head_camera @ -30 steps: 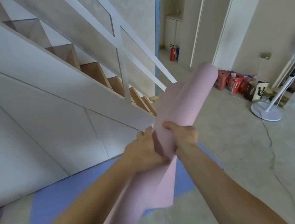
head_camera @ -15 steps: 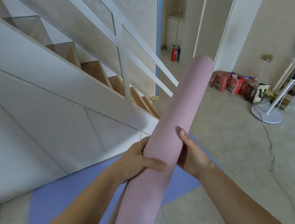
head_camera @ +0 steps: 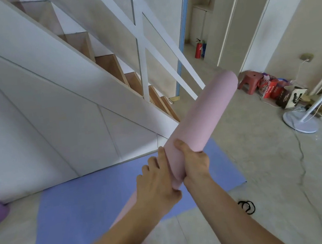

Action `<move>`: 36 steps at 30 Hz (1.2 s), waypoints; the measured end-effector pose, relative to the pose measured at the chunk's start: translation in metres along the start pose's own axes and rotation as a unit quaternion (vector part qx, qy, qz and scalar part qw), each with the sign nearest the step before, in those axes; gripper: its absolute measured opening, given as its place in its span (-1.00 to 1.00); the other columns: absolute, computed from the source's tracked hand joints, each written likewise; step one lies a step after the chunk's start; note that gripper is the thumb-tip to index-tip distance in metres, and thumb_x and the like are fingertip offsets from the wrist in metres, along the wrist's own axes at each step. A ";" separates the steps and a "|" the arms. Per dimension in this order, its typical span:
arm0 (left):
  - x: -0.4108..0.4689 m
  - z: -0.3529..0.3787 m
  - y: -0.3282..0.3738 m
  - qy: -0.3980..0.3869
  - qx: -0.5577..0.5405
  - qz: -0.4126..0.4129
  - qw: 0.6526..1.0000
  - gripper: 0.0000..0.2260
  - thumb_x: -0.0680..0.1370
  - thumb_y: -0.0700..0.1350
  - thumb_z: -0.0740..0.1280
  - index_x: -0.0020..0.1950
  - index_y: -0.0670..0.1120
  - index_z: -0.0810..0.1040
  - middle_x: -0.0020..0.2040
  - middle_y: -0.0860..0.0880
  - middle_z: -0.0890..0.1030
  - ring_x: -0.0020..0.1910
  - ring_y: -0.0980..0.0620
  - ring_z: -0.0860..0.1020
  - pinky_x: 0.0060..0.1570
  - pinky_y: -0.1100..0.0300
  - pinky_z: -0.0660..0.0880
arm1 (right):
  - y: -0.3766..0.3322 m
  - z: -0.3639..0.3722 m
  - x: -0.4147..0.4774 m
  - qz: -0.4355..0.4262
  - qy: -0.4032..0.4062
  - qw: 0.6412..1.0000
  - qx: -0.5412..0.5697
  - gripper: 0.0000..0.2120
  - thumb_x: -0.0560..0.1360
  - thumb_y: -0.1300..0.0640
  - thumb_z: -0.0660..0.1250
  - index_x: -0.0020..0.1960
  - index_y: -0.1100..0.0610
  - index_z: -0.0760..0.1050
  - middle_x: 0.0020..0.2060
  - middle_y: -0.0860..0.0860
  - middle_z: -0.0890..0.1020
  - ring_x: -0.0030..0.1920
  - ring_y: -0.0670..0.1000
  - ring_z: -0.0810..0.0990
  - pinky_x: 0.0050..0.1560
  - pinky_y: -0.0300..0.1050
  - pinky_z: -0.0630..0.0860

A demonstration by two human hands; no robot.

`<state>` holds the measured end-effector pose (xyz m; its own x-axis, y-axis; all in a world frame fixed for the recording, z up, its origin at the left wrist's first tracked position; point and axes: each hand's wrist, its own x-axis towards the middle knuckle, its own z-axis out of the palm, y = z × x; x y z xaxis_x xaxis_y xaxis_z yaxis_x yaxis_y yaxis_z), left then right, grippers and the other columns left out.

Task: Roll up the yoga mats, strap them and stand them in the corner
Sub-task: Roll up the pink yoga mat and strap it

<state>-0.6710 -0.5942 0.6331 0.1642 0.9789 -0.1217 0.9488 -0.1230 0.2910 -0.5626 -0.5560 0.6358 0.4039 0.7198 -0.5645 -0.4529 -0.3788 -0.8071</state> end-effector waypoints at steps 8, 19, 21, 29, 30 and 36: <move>0.024 -0.026 -0.031 -0.170 -0.427 0.059 0.886 -0.17 0.18 0.00 0.63 0.38 0.28 0.37 0.21 0.29 0.56 0.19 0.21 0.56 0.19 0.01 0.56 | -0.017 -0.040 0.021 -0.016 -0.223 0.975 0.010 -0.08 0.15 -0.28 0.58 0.37 0.15 0.47 0.22 0.12 0.64 0.21 0.11 0.63 0.17 0.10 0.58; 0.031 -0.017 0.015 -0.036 -0.028 0.045 0.998 0.14 0.32 0.08 0.54 0.60 -0.06 -0.22 0.40 -0.07 0.21 0.27 -0.17 0.40 0.15 -0.08 0.50 | -0.038 0.004 0.010 -0.050 0.040 0.996 0.060 -0.44 0.25 0.03 0.65 0.16 0.13 0.51 -0.05 -0.06 0.64 -0.08 0.01 0.61 -0.01 -0.08 0.50; 0.034 -0.010 0.011 0.015 -0.036 0.034 0.999 0.05 0.32 0.06 0.52 0.59 -0.03 -0.11 0.35 -0.03 0.31 0.23 -0.13 0.44 0.06 -0.01 0.50 | -0.036 0.005 0.006 -0.051 0.027 0.997 0.051 -0.38 0.25 -0.02 0.64 0.21 0.10 0.48 0.03 -0.04 0.64 -0.01 0.03 0.62 0.06 -0.01 0.54; 0.052 -0.052 -0.024 -0.159 -0.365 0.111 0.911 -0.15 0.15 0.03 0.64 0.39 0.24 0.38 0.19 0.29 0.55 0.18 0.19 0.55 0.19 0.06 0.54 | -0.051 -0.053 0.025 -0.073 -0.219 0.971 0.056 -0.08 0.21 -0.34 0.54 0.40 0.15 0.45 0.17 0.28 0.59 0.10 0.19 0.57 0.22 0.15 0.47; 0.057 -0.055 -0.026 -0.195 -0.379 0.107 0.898 -0.18 0.15 0.00 0.65 0.37 0.22 0.43 0.17 0.24 0.60 0.15 0.16 0.59 0.16 0.02 0.57 | -0.051 -0.052 0.024 -0.063 -0.237 0.966 0.078 -0.13 0.25 -0.29 0.54 0.39 0.19 0.46 0.21 0.28 0.59 0.17 0.22 0.58 0.28 0.16 0.46; 0.063 -0.063 -0.014 -0.224 -0.247 0.074 0.940 -0.01 0.16 0.14 0.56 0.51 0.17 0.17 0.35 0.09 0.49 0.24 0.02 0.55 0.22 -0.04 0.54 | -0.041 -0.027 0.009 -0.038 -0.047 0.991 0.122 -0.40 0.24 -0.08 0.59 0.15 0.21 0.57 0.04 0.10 0.71 0.05 0.17 0.68 0.09 0.18 0.62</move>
<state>-0.6909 -0.5205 0.6807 0.4872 0.7758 -0.4009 0.6838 -0.0534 0.7277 -0.5190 -0.5500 0.6588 0.3737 0.7962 -0.4758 -0.6073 -0.1777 -0.7744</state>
